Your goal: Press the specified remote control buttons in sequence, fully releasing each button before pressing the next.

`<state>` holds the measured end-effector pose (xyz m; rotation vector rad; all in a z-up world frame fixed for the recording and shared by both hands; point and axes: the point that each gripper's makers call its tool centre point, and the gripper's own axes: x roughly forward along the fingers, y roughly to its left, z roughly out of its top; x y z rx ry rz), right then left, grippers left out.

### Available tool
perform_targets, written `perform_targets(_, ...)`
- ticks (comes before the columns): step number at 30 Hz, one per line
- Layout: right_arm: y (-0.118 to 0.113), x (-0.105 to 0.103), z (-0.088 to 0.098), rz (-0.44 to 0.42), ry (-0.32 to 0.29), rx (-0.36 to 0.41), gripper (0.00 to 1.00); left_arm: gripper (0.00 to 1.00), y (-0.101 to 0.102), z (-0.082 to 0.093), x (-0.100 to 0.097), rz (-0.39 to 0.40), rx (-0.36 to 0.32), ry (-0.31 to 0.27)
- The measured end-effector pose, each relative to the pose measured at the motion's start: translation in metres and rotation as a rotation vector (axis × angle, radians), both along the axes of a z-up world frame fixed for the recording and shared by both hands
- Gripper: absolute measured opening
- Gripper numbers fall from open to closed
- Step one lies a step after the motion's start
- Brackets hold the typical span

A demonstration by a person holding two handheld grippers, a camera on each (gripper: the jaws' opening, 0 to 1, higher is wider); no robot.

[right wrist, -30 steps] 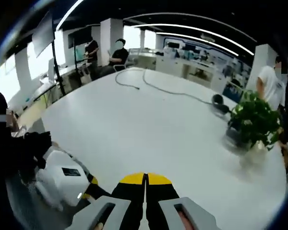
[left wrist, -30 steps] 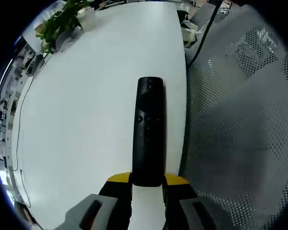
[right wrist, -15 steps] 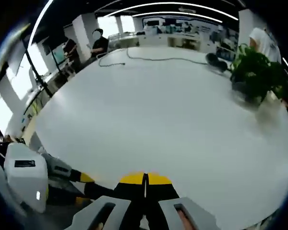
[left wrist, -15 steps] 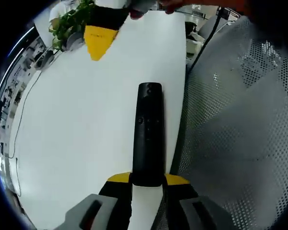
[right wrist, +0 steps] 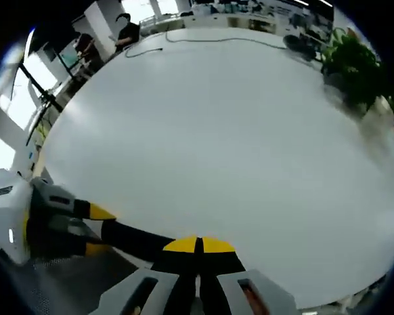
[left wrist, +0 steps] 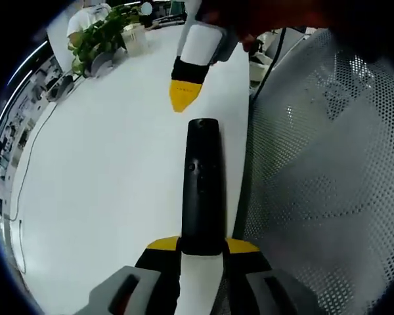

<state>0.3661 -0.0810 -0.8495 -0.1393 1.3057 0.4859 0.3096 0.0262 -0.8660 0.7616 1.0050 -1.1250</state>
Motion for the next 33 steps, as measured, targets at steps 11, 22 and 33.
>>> perform_targets(11,-0.004,-0.017,-0.005,-0.152,0.171,0.07,0.0,0.25,0.0,0.0,0.002,-0.001,-0.008,0.007)
perform_targets(22,-0.006,-0.02,-0.006,-0.09,0.152,0.016,0.0,0.25,-0.001,0.0,0.004,-0.003,-0.016,0.005)
perform_targets(33,-0.005,-0.022,-0.006,0.133,0.047,-0.009,0.0,0.25,-0.001,0.001,0.004,0.009,-0.025,0.005)
